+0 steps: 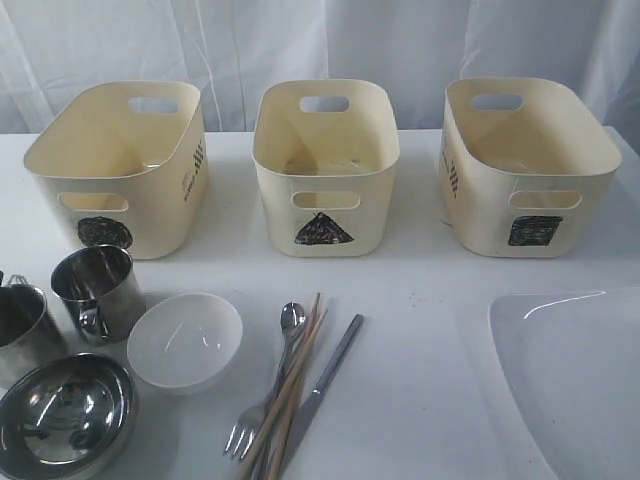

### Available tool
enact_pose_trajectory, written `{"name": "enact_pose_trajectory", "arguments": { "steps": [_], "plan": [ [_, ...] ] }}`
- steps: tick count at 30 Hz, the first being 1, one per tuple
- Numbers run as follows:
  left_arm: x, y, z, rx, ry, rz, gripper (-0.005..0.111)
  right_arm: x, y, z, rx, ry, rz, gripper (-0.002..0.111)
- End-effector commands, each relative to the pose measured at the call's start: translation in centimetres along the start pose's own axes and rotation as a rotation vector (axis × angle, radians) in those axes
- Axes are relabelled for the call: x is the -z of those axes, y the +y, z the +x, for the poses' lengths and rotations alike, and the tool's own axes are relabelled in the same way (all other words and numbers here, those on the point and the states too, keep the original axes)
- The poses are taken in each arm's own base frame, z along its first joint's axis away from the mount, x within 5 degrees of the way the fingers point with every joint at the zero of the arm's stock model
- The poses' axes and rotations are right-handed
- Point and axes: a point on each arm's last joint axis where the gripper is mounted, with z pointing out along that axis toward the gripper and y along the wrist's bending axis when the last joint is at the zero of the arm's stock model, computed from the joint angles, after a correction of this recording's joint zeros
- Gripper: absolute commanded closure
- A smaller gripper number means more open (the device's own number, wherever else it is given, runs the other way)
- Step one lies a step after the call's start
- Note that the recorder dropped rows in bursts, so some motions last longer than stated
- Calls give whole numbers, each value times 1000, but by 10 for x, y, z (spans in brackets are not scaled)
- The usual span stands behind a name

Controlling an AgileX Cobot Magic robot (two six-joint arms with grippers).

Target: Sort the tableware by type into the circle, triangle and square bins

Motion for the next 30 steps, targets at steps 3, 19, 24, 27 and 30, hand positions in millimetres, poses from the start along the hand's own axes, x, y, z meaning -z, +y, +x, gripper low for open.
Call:
{"name": "enact_pose_trajectory", "arguments": {
  "steps": [3,19,24,27,30],
  "plan": [
    [-23,5,-8,25,-33,-20,47,0,0,1,0,-4,-1,108],
    [-35,8,3,-25,110,-22,107,0,0,1,0,-6,-1,108],
    [-29,9,6,-58,138,-37,107,0,0,1,0,-4,-1,108],
    [-12,7,2,-1,65,-49,107,0,0,1,0,-4,-1,108],
    [18,4,-6,-14,-29,-62,107,0,0,1,0,-4,-1,108]
  ]
}}
